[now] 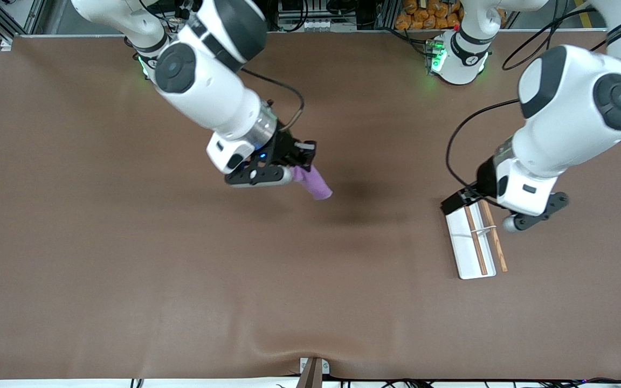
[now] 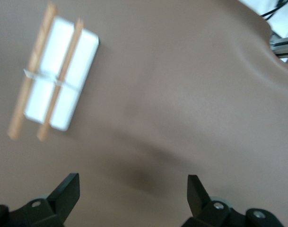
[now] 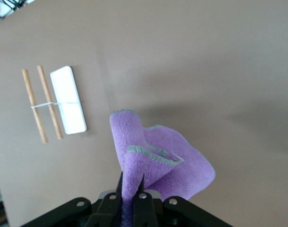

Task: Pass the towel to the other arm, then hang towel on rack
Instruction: 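Grasp the towel with the left gripper beside the right gripper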

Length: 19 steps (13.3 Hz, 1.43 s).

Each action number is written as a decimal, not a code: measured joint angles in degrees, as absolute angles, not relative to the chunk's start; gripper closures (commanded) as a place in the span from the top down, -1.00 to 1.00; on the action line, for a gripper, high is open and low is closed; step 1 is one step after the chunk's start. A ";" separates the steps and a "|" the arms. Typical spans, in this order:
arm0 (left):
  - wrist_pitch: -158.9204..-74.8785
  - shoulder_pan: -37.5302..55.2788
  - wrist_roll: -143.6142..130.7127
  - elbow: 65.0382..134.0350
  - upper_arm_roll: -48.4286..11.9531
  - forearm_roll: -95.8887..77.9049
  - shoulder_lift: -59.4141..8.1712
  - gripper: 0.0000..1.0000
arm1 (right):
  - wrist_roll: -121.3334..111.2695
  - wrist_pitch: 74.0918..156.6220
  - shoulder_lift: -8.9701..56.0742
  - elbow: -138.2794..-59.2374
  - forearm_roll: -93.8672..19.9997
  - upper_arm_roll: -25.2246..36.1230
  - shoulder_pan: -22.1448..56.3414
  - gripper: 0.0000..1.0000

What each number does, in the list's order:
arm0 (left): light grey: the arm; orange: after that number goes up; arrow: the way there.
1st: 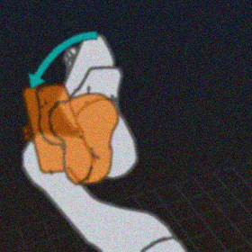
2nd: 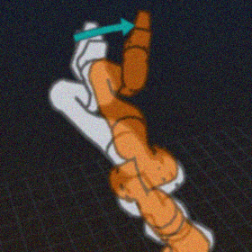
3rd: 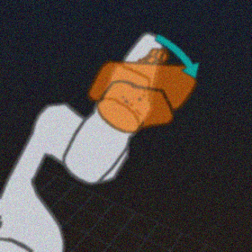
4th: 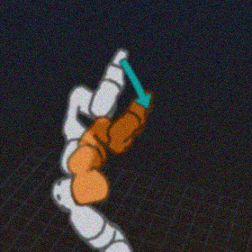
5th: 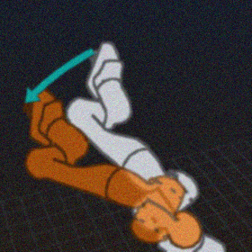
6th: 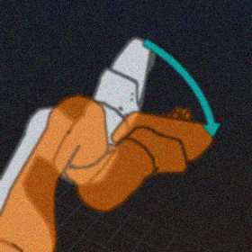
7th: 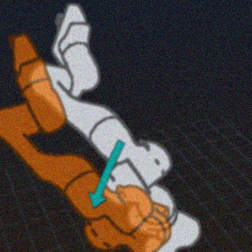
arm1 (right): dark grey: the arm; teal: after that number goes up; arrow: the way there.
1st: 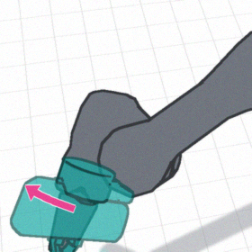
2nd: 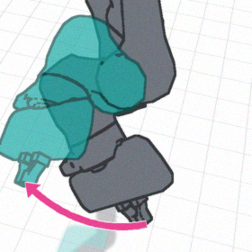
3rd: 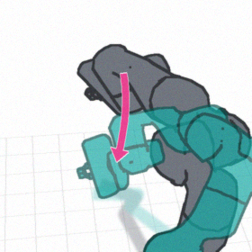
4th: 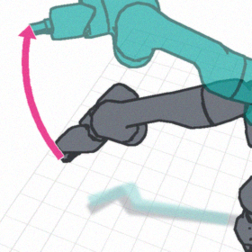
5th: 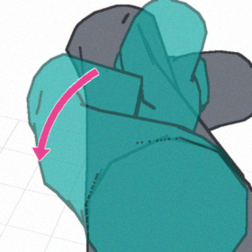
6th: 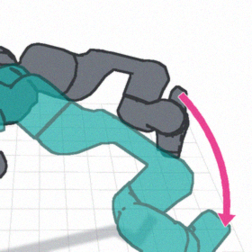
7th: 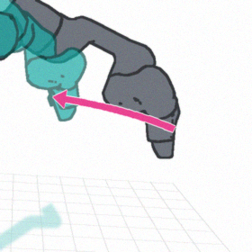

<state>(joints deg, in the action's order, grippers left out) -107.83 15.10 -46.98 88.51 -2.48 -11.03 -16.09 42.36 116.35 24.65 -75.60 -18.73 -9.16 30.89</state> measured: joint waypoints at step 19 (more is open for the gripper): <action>-100.14 18.77 -63.10 89.78 -3.70 -36.75 -29.73 1.00 | 69.41 124.22 26.21 -75.69 -18.79 -8.74 36.71 -1.00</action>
<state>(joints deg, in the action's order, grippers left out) -100.14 18.77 -63.10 89.78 -3.70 -36.75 -29.73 69.41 124.22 26.21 -75.69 -18.79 -8.74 36.71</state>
